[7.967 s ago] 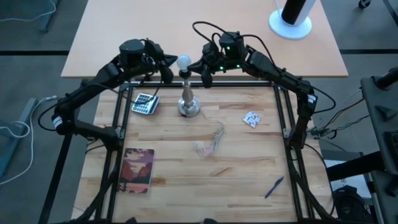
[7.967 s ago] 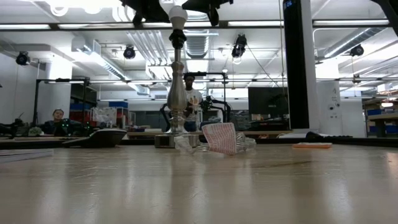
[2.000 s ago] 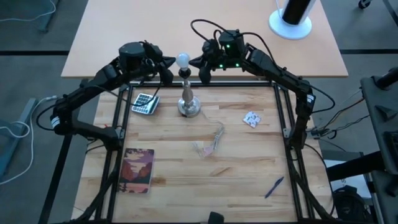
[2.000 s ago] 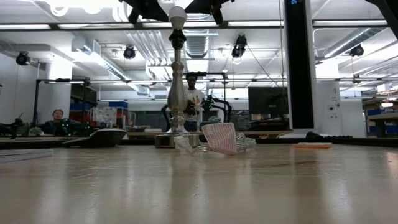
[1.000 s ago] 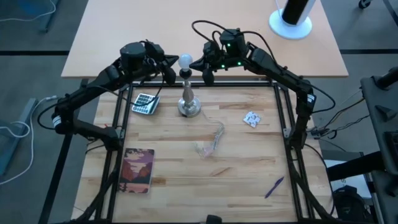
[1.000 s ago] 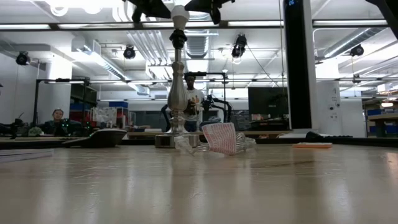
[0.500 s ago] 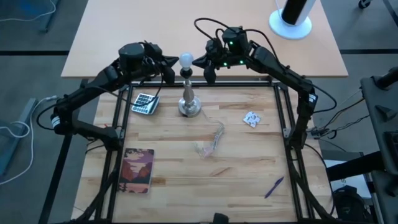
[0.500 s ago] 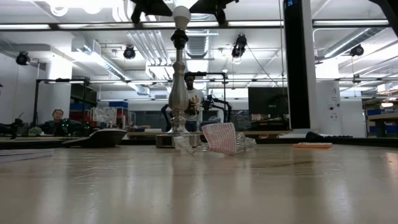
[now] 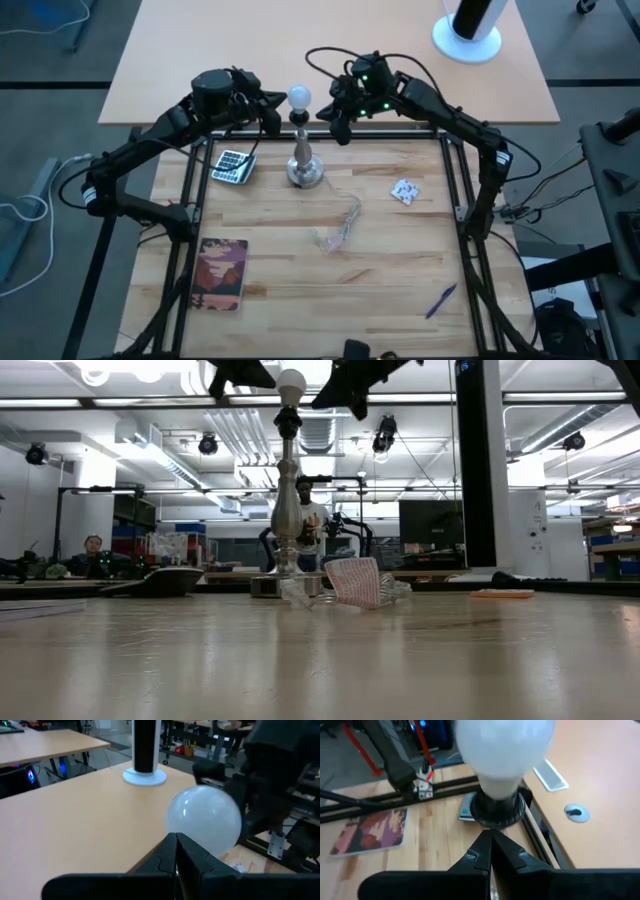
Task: Screw lightbulb
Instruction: Remove the lightbulb from the lamp
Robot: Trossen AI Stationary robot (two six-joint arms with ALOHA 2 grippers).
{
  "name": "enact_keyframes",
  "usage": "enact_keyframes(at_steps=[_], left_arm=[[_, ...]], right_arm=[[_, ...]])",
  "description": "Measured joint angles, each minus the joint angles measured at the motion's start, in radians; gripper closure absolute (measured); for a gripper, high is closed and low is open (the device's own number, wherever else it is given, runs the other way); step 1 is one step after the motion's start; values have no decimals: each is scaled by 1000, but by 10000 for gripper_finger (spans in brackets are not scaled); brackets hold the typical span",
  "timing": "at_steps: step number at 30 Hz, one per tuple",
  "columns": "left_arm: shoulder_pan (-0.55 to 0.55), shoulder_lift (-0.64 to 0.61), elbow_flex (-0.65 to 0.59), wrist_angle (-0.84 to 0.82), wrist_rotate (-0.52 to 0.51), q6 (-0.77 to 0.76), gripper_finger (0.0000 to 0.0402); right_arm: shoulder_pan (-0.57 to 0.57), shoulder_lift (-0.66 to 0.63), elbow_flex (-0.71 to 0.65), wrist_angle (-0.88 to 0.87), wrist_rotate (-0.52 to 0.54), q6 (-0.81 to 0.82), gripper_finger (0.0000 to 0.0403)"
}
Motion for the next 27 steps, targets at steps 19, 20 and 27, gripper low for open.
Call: enact_keyframes(at_steps=[19,20,27], left_arm=[[0,-19,0,-46,-3,-27,401],[0,-19,0,-51,-3,-27,401],[0,-19,0,-83,-4,-27,401]], right_arm=[[-7,-208,-754,1030,-32,137,401],[-4,-200,-754,1033,3,152,397],[-1,-159,-679,1037,80,234,312]])
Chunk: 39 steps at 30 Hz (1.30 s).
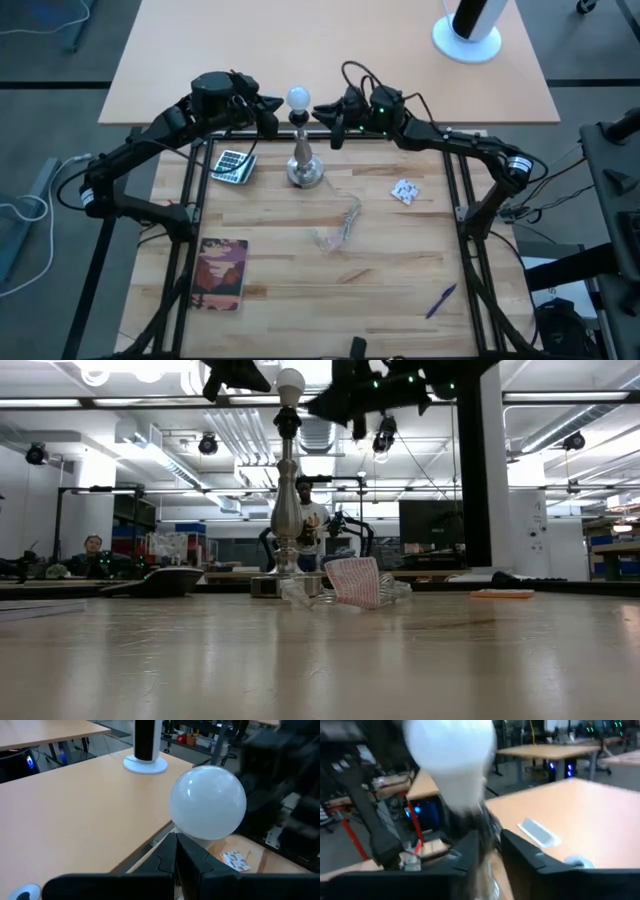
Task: Screw lightbulb
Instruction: Remove the lightbulb from the lamp
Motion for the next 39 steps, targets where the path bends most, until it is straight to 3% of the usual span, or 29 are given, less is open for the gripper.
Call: enact_keyframes(at_steps=[7,11,18,28,39], left_arm=[[0,0,0,1,0,0,401],[0,0,0,1,-2,0,401],[0,0,0,-2,-3,0,401],[1,1,0,-7,-2,0,401],[0,1,0,-6,-2,-4,401]], right_arm=[[17,30,135,-97,-2,-116,212],[17,68,205,-200,0,-116,176],[33,114,254,-195,-8,-186,136],[52,156,291,-175,-8,-207,138],[54,184,367,-218,0,-207,195]])
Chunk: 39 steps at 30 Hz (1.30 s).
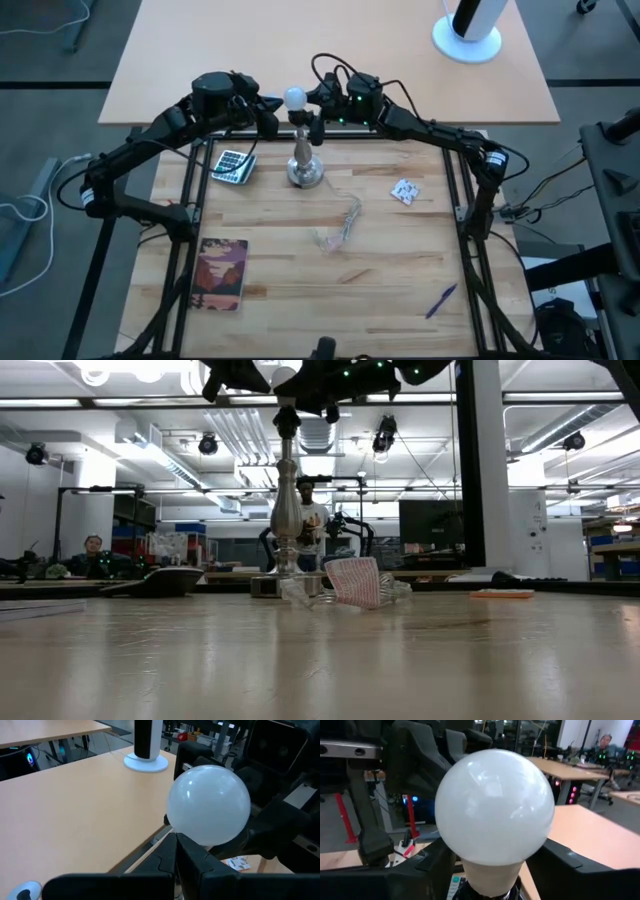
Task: Screw lightbulb
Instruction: Remove the lightbulb from the lamp
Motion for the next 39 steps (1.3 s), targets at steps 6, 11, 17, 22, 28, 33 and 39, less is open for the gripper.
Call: enact_keyframes(at_steps=[6,11,17,22,28,33,39], left_arm=[[0,0,0,-1,-1,0,401],[0,0,0,-6,1,0,401],[0,0,0,-73,2,0,401],[0,-1,0,-123,2,0,401],[-5,-11,0,-185,46,0,401],[-15,-33,-7,-246,228,15,401],[-32,-34,-39,-223,217,23,401]], right_arm=[[2,1,14,-36,1,-6,233],[0,-1,18,-45,0,83,236],[0,-2,26,-53,-8,183,236],[0,-5,27,-52,-13,176,237],[10,-11,28,-79,-8,96,238],[16,-13,29,-97,-8,59,238],[17,-14,30,-112,-9,42,220]])
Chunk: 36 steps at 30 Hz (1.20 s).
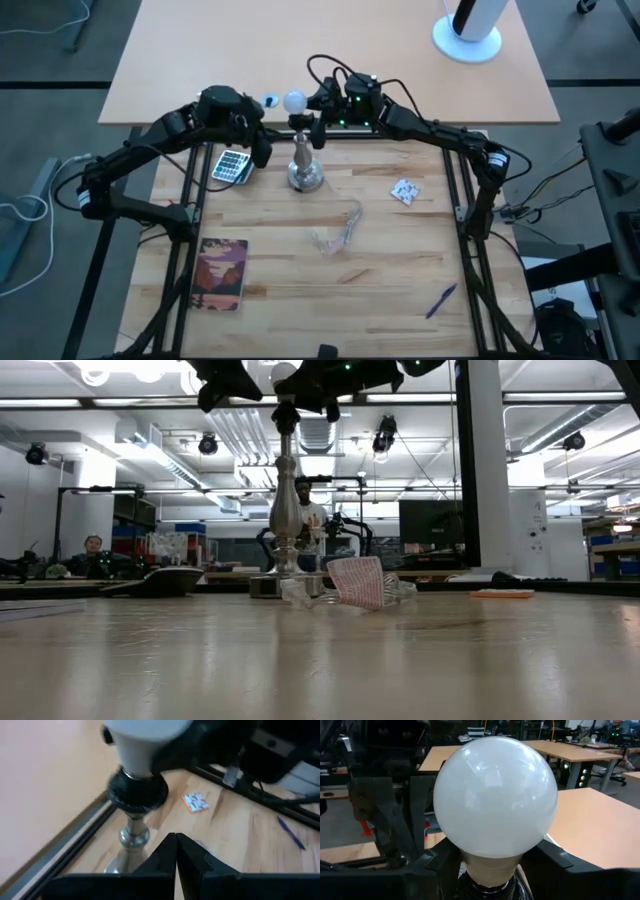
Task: Screw lightbulb
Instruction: Remove the lightbulb from the lamp
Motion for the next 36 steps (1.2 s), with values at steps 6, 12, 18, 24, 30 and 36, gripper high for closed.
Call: enact_keyframes(at_steps=[6,12,18,24,30,36], left_arm=[[1,-10,-12,38,-49,-14,401],[2,-16,-13,39,-97,14,401],[2,-19,-13,110,-130,23,401],[2,-23,-11,296,-138,65,401],[2,-23,-11,328,-165,72,401],[2,-16,-11,333,-220,70,401]], right_arm=[[0,-12,1,-53,0,-7,178],[0,-70,1,-120,11,-61,152],[0,-116,0,-190,35,-64,140],[3,-149,0,-271,35,-61,135],[1,-180,0,-316,35,-56,147],[0,-197,-1,-347,34,-33,171]])
